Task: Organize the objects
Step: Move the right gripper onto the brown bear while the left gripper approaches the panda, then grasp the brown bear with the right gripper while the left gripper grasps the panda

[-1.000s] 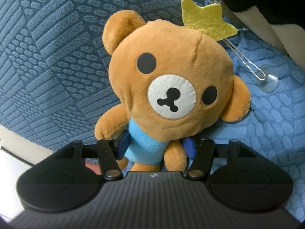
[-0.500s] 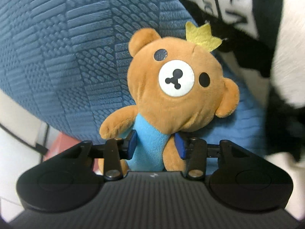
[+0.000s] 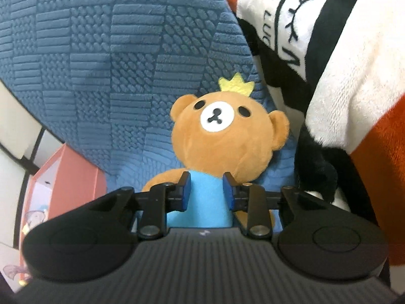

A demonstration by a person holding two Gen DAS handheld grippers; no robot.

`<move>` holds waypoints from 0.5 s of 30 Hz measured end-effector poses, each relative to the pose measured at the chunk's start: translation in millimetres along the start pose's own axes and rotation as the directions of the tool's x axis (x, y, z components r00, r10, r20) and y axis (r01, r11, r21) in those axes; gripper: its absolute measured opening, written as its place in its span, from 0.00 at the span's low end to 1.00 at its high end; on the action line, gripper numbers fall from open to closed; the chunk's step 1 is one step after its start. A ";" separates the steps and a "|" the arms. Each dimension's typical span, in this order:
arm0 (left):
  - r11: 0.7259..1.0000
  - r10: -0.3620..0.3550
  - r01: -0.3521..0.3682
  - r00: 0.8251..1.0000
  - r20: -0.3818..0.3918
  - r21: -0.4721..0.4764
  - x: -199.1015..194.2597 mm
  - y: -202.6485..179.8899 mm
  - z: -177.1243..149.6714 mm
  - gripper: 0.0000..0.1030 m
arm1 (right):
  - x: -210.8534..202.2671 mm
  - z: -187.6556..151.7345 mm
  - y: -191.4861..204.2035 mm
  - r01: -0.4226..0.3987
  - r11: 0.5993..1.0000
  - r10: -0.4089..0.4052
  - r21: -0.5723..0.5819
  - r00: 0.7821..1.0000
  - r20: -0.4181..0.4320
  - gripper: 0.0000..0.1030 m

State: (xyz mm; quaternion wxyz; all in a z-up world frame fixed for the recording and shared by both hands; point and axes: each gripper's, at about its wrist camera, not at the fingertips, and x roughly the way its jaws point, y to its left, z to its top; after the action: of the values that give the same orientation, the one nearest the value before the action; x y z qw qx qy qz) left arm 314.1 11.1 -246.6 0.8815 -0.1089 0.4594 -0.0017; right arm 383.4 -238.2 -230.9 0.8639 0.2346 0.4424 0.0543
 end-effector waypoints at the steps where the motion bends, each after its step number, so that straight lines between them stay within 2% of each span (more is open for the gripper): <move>1: 1.000 -0.003 0.003 1.000 0.000 -0.004 1.7 -1.8 1.7 0.50 | 2.4 1.7 1.0 0.016 1.000 -0.016 -0.007 1.000 -0.002 0.36; 2: 1.000 -0.004 0.004 1.000 0.002 -0.006 3.8 -4.2 3.9 0.52 | 2.2 2.6 -1.0 0.028 1.000 -0.028 -0.009 1.000 -0.007 0.38; 4: 0.999 0.029 -0.029 0.999 -0.023 -0.015 9.9 -10.3 9.9 0.57 | 15.1 8.3 1.4 0.014 1.000 -0.014 0.015 1.000 -0.012 0.51; 6: 0.997 0.043 -0.046 0.998 -0.035 -0.068 14.8 -12.0 22.3 0.58 | 20.0 11.7 -1.6 -0.012 0.999 0.013 0.046 1.000 -0.016 0.62; 8: 0.990 0.045 -0.050 0.998 -0.036 -0.129 19.4 -9.4 32.8 0.62 | 25.6 15.1 -3.5 -0.021 0.998 0.023 0.059 0.999 -0.024 0.68; 11: 0.983 0.070 -0.077 0.997 -0.044 -0.165 29.2 -8.6 45.3 0.62 | 33.0 17.7 -3.1 0.003 0.999 -0.001 0.045 1.000 -0.031 0.69; 15: 0.976 0.079 -0.091 0.994 -0.069 -0.197 44.5 -5.7 54.0 0.68 | 34.2 17.3 -5.6 0.013 0.999 -0.011 0.051 0.999 -0.038 0.71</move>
State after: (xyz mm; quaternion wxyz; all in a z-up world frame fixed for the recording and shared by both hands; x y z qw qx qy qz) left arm 384.1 11.2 -251.6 0.8510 -0.1768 0.4881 0.0789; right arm 417.0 -239.0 -250.1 0.8493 0.2530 0.4614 0.0422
